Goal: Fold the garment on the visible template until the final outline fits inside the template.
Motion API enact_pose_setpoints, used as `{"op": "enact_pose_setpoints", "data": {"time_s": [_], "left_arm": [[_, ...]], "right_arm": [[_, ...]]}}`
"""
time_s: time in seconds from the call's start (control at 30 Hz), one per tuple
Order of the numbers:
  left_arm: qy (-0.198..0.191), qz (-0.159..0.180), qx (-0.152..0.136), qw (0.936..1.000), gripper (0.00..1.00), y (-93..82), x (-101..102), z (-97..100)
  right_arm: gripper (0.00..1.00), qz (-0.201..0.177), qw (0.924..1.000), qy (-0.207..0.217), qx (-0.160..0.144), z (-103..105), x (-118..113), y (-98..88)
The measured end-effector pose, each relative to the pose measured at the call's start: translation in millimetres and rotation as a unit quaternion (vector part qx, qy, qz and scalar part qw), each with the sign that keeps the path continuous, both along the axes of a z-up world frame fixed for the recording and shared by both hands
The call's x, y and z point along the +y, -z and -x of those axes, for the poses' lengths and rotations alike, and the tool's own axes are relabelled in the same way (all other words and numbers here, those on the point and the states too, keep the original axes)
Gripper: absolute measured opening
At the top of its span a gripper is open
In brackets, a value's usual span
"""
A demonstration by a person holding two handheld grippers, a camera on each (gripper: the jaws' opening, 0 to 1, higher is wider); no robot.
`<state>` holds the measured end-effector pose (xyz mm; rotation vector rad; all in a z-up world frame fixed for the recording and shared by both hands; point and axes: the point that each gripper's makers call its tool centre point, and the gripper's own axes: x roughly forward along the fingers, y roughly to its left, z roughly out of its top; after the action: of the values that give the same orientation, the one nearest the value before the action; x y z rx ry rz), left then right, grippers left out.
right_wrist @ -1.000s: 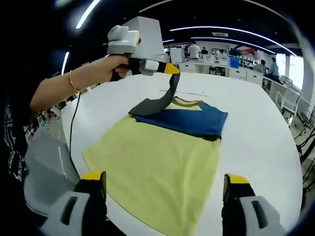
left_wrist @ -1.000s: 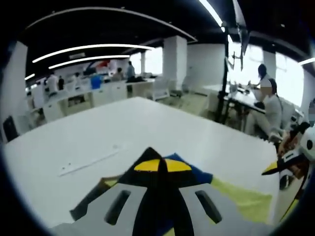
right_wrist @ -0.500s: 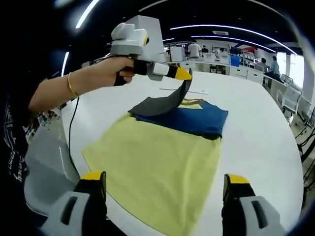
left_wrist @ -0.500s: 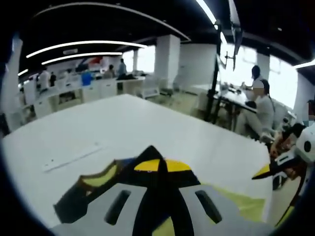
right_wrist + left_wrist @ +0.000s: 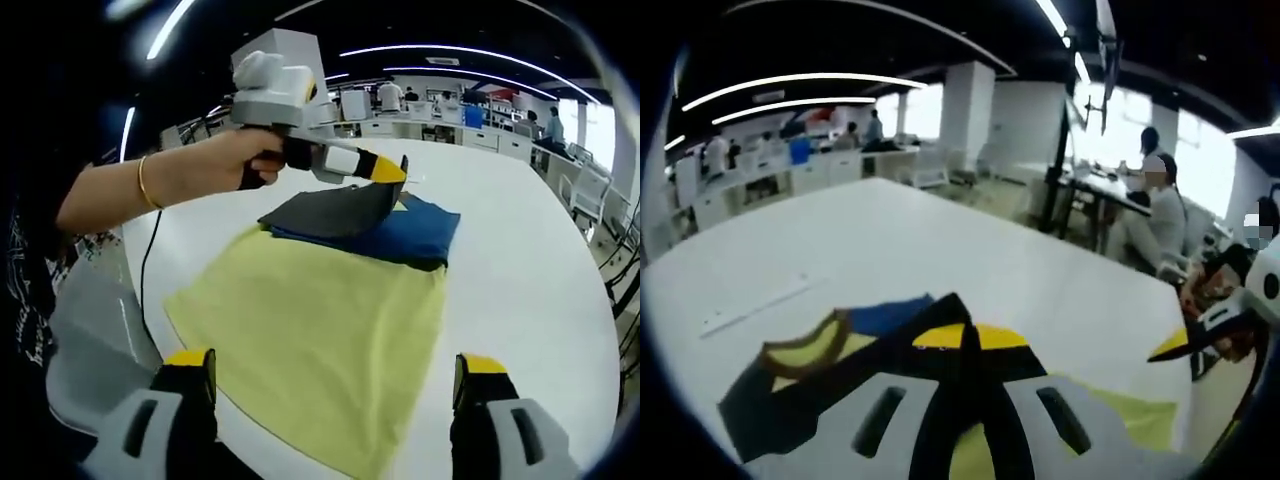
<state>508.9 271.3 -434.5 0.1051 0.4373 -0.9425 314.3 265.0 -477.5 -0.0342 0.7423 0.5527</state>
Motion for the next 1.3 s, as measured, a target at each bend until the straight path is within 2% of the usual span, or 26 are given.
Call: {"op": "enact_pose_setpoints", "data": {"time_s": [0.27,0.5,0.6,0.7,0.8,0.87,0.97,1.13,1.3], "left_arm": [[0.013,0.003,-0.004,0.9999,0.00,9.6,-10,2.3],[0.013,-0.002,-0.001,0.9999,0.01,19.7,-9,0.5],[0.021,0.002,-0.003,0.9998,0.10,20.6,-10,3.8],[0.030,0.001,-0.018,0.9994,0.21,18.0,-12,7.4],[0.035,0.010,-0.026,0.9990,0.25,11.4,-10,9.4],[0.036,0.004,-0.039,0.9986,0.30,8.0,-8,8.2],[0.033,0.005,-0.050,0.9982,0.45,1.6,-3,5.6],[0.024,-0.013,-0.080,0.9964,0.67,-7.4,10,-0.4],[0.018,-0.005,-0.082,0.9965,0.80,-14.2,22,-0.2]], "right_arm": [[1.00,0.002,1.0000,0.005,0.005,1,-3,3.3],[1.00,0.002,1.0000,0.004,0.005,0,-2,3.8],[1.00,0.001,1.0000,0.004,0.004,-1,-1,3.5],[1.00,0.002,1.0000,0.002,0.004,-1,-1,3.6],[1.00,0.002,1.0000,0.002,0.002,-1,0,3.2],[1.00,0.002,1.0000,0.003,0.002,-2,0,3.5],[1.00,0.004,1.0000,0.001,0.002,-2,1,4.0],[1.00,0.005,1.0000,-0.003,0.001,-4,2,4.0],[1.00,0.007,0.9999,-0.008,-0.002,-7,5,1.8]]}}
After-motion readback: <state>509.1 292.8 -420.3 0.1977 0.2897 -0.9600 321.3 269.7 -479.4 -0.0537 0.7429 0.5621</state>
